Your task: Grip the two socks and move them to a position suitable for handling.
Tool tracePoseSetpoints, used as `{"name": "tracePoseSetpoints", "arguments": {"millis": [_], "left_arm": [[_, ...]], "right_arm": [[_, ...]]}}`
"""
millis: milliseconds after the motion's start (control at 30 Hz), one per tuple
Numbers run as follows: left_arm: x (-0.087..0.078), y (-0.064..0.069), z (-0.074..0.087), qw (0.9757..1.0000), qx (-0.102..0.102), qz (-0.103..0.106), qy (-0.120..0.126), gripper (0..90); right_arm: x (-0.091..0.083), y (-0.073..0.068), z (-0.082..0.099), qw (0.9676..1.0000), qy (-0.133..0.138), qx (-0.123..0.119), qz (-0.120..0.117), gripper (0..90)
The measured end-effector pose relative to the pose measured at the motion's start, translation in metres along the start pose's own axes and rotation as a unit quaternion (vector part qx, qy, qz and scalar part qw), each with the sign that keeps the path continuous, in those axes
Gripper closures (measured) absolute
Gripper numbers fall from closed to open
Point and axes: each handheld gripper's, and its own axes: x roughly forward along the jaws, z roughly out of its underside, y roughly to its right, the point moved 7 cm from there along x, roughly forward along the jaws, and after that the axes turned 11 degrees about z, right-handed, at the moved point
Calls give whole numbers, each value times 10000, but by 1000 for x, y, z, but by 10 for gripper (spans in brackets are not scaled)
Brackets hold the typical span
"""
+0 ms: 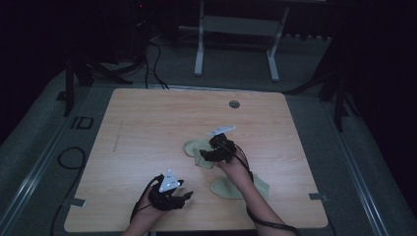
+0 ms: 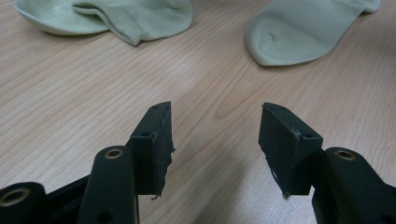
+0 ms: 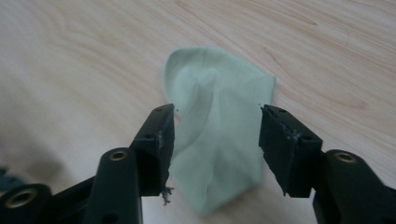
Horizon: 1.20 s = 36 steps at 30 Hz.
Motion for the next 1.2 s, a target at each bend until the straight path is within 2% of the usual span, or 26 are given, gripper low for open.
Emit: {"name": "tracePoseSetpoints", "arguments": {"millis": [267, 400, 433, 500, 567, 700, 767, 867, 933, 1067, 1200], "left_arm": [[-1, -2, 1, 10000, -64, -44, 19, 444], [-2, -3, 1, 9999, -79, -61, 46, 443], [-3, -4, 1, 9999, -82, -90, 58, 443], [-3, -5, 2, 9999, -95, -118, 40, 443], [-3, -5, 3, 9999, -113, -112, 51, 443], [-3, -6, 3, 9998, -126, -128, 45, 441], [-4, -6, 3, 9999, -104, -130, 38, 435], [-3, -6, 4, 9999, -124, -111, 16, 426], [-2, -6, 4, 9999, -134, -107, 15, 417], [-3, -6, 4, 9998, -168, -93, 46, 418], [-2, -6, 4, 9998, -146, -100, 22, 418]], "right_arm": [[38, -11, -11, 9996, -255, -40, 114, 390], [49, -14, -10, 9991, -343, -123, 211, 388], [57, -14, -8, 9984, -419, -191, 334, 389], [60, -13, -6, 9981, -461, -169, 377, 439], [64, -13, -3, 9972, -538, -244, 462, 451], [63, -13, -3, 9972, -509, -250, 495, 505], [62, -16, -2, 9973, -447, -315, 496, 630], [62, -16, -3, 9972, -408, -346, 521, 706], [62, -16, -4, 9962, -494, -450, 561, 765], [57, -14, -8, 9955, -511, -528, 591, 789], [40, -12, -16, 9959, -403, -595, 547, 790]]}}
